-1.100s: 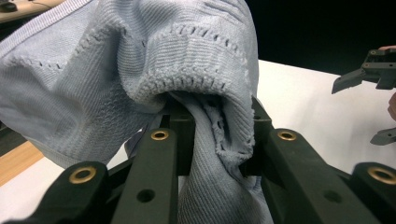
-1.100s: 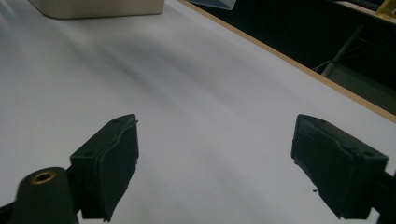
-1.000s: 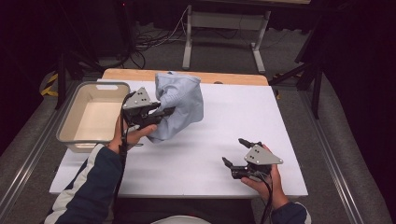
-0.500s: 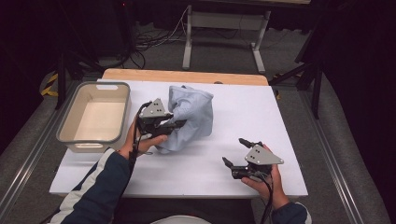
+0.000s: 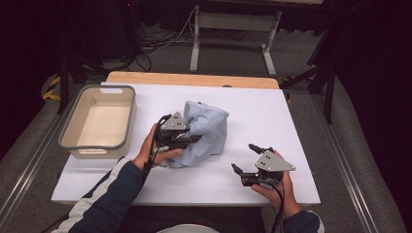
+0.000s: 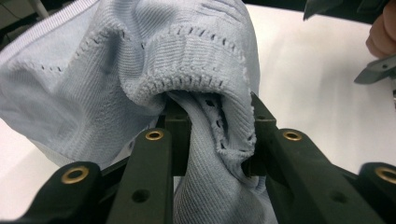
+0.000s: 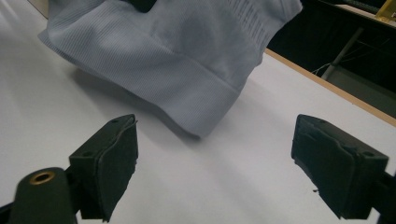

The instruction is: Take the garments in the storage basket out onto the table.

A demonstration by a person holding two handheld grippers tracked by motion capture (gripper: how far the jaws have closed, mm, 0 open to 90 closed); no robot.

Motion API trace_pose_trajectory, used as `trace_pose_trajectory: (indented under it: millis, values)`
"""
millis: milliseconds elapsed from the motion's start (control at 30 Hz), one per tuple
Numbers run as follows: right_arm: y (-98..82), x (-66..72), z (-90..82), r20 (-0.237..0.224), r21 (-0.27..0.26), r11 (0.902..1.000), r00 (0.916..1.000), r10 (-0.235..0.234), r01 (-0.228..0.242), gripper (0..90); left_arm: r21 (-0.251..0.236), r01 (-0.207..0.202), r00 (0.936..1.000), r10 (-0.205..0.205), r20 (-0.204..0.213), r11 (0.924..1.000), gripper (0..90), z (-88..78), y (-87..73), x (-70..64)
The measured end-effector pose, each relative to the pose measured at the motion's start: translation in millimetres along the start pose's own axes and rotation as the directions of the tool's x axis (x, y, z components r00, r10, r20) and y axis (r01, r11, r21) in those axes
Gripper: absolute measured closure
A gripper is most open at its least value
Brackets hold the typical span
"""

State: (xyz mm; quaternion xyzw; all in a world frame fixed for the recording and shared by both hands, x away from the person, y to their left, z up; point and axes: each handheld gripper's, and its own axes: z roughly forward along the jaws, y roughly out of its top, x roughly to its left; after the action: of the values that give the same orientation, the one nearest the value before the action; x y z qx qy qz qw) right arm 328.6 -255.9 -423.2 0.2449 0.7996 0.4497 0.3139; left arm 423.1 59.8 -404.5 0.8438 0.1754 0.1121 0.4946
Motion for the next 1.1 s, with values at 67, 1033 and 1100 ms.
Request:
trace_pose_trajectory:
  millis: [67,1033,1100]
  values:
    - [0.0,-0.1,-0.3,0.001,0.0,1.0,1.0,0.0,0.0,15.7,0.002,0.003,1.0,-0.003,0.002,1.0,68.9,3.0,-1.6,-1.2]
    - [0.3,-0.7,-1.6,0.002,-0.004,1.0,1.0,0.008,-0.008,15.7,-0.065,-0.036,0.9977,0.032,-0.06,0.9973,38.9,-26.7,-24.0,-4.8]
    - [0.0,-1.6,-1.8,0.003,-0.005,0.9999,0.9999,0.011,-0.011,15.7,-0.06,-0.038,0.9983,0.036,-0.046,0.9975,37.2,-28.2,-30.0,-7.8]
